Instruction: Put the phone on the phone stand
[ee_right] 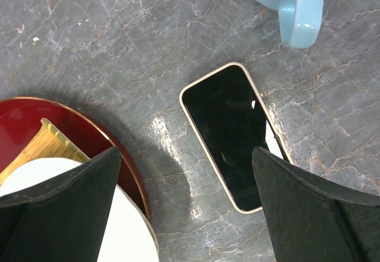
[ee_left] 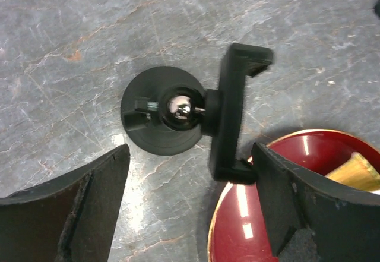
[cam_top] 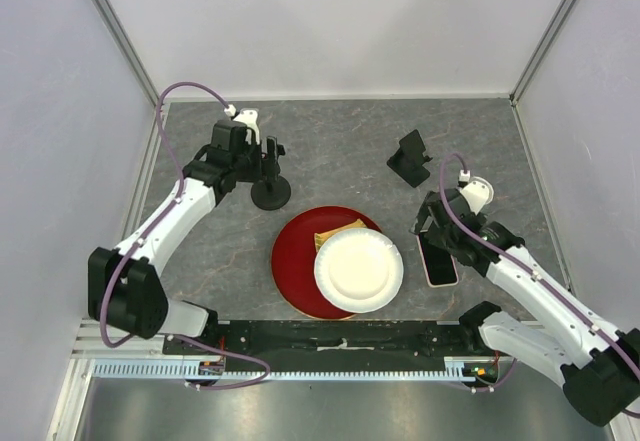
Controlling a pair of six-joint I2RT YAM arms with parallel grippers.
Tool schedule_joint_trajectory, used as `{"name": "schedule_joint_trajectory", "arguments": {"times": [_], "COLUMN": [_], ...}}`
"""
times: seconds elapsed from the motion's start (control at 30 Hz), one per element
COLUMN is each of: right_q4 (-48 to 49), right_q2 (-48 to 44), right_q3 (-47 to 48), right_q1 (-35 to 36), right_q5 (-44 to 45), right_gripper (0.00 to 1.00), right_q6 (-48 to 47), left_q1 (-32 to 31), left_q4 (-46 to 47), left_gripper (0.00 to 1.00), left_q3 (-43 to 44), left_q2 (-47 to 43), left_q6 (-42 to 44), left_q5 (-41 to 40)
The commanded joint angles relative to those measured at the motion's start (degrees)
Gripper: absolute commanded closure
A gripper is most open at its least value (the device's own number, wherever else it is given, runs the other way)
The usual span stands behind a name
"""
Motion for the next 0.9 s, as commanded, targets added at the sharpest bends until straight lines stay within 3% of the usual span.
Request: {"name": "schedule_joint_trajectory", "arguments": {"times": [0.0,0.17,0.43,0.57,0.7,0.87], "right_q4": [3.4,2.1,-0.8,-1.6,-0.8,4.4], "right_q2": [2.3,1.5,1.2,1.4,2.4,3.4], "right_q3": [-0.4,-0.1,-0.5,-0.5,-1.9,-5.4], "right_q1": [-0.2,-0.3,-1.5,-3.1,-6.9,-13.0], "right_q5": [-0.5,2.3,4.7,3.6,0.3,-8.6], "right_gripper": [0.02,0.02,0.02,0.02,0.02,0.02], "right_q6": [-0.5,-0.2,-0.5,-1.1,-2.6,-4.1], "left_q1": [0.9,0.9,1.6,2.1,2.0,2.0], "left_q4": [-1.0,-3.0,-3.0,-0.7,3.7,6.0], "left_gripper": [0.16,0.22,0.21,0.11,0.08,0.07], "left_q3": [3.3,2.8,1.6,0.4,-2.9,-4.2], "left_q2": [1.4,-0.6,-3.3,-6.2,-10.9,-14.5], "left_q6": [-2.0,-1.6,-2.4,-2.4,-2.2,-3.0], "left_q5": [-3.6,-12.6,-16.2,-9.9,-0.2,3.2]}}
